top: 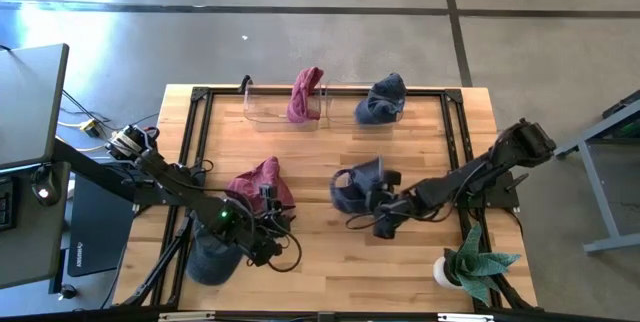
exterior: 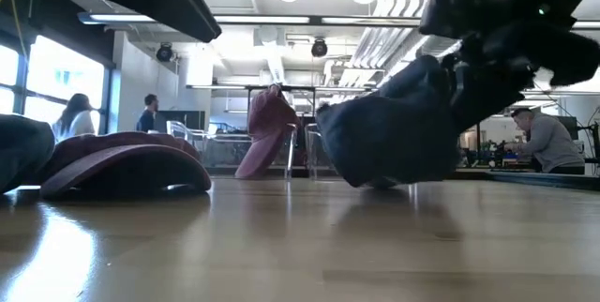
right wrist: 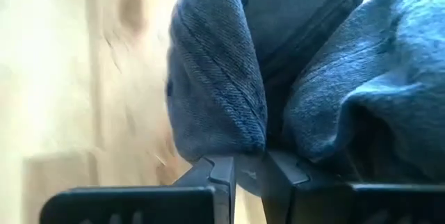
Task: Pick & Place hat
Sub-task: Put the right blue cap into the right transparent bin
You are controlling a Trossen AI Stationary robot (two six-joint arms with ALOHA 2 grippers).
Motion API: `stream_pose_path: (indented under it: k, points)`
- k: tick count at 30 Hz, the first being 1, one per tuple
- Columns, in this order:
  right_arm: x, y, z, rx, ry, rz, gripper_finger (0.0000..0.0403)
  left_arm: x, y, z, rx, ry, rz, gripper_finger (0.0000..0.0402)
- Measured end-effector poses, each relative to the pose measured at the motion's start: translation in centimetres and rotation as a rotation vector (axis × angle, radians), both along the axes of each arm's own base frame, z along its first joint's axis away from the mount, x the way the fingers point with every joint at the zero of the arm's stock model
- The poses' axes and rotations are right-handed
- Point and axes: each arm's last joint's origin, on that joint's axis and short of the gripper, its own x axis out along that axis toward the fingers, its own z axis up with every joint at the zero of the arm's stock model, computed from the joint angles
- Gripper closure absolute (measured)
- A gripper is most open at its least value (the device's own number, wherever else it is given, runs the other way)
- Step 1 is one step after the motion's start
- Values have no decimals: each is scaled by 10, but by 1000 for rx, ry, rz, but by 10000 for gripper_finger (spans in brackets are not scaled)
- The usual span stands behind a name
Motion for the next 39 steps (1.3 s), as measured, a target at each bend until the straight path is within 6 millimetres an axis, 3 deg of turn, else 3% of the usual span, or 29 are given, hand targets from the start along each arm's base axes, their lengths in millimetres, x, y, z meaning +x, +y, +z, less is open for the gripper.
stream_pose_path:
  k: [9,14,17,21,24,29,31,35,39]
  points:
    - [-1,14,0,371,44,-22,324,0,-1,0,-11,6,-13,285]
    - [-8,20,-2,545,189,31,257,0,-1,0,-26,16,-24,285]
    - [-13,21,3,696,287,68,220,1,-2,0,-31,9,-24,285]
    - [-19,20,16,786,300,106,205,2,-3,0,-54,11,-46,285]
    - [-24,19,31,763,218,164,204,10,-8,-3,-66,-9,-96,285]
    - [-23,22,58,613,-78,311,204,37,-19,-14,-55,-61,-264,285]
    - [-20,22,63,535,-178,292,204,50,-21,-22,-76,-77,-331,285]
    - [-23,11,52,447,-107,100,205,73,-10,-41,-121,-79,-380,285]
    - [-46,-6,33,322,110,-272,220,91,8,-53,-163,-91,-366,285]
